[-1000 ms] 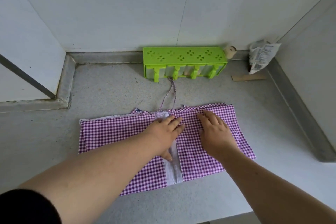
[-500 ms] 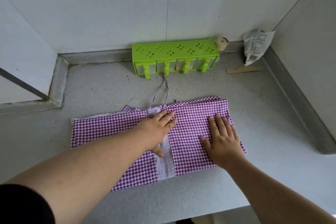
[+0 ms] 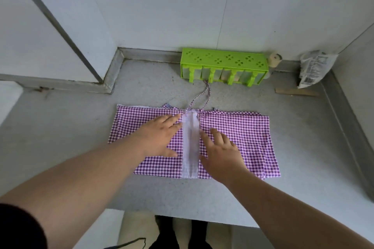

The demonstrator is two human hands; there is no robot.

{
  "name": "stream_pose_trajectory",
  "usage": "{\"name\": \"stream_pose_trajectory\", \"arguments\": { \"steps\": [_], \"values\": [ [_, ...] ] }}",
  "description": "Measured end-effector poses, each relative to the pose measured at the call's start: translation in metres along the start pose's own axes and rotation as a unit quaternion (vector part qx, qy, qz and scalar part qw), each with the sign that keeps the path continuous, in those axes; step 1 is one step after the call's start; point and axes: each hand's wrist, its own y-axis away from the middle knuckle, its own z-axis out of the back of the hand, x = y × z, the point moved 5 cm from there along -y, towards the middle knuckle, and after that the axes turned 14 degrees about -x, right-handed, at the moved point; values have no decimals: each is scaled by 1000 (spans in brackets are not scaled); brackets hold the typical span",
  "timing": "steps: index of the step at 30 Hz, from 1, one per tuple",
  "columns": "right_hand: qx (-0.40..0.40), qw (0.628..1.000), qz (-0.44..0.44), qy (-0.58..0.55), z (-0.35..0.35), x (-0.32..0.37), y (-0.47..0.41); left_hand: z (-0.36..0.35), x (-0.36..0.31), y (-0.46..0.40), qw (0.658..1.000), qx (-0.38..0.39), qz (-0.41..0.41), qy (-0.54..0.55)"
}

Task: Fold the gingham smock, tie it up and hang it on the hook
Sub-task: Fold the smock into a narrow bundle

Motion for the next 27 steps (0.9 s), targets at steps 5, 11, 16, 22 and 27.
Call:
{"name": "stream_pose_trajectory", "arguments": {
  "steps": [5,11,16,22,27],
  "values": [
    [41,998,46,-1,-13,51,1,-13,30,50,992,32,121,26],
    [102,995,7,22,-36,60,-3,-41,71,95,951,74,281,105],
    [114,992,-11,44,-42,66,-3,-81,106,133,873,32,426,237],
    [122,991,-23,43,-42,68,-4,-87,93,146,785,59,473,395],
    [125,991,-33,44,-42,67,-4,-87,79,143,649,-1,523,553]
  ]
}}
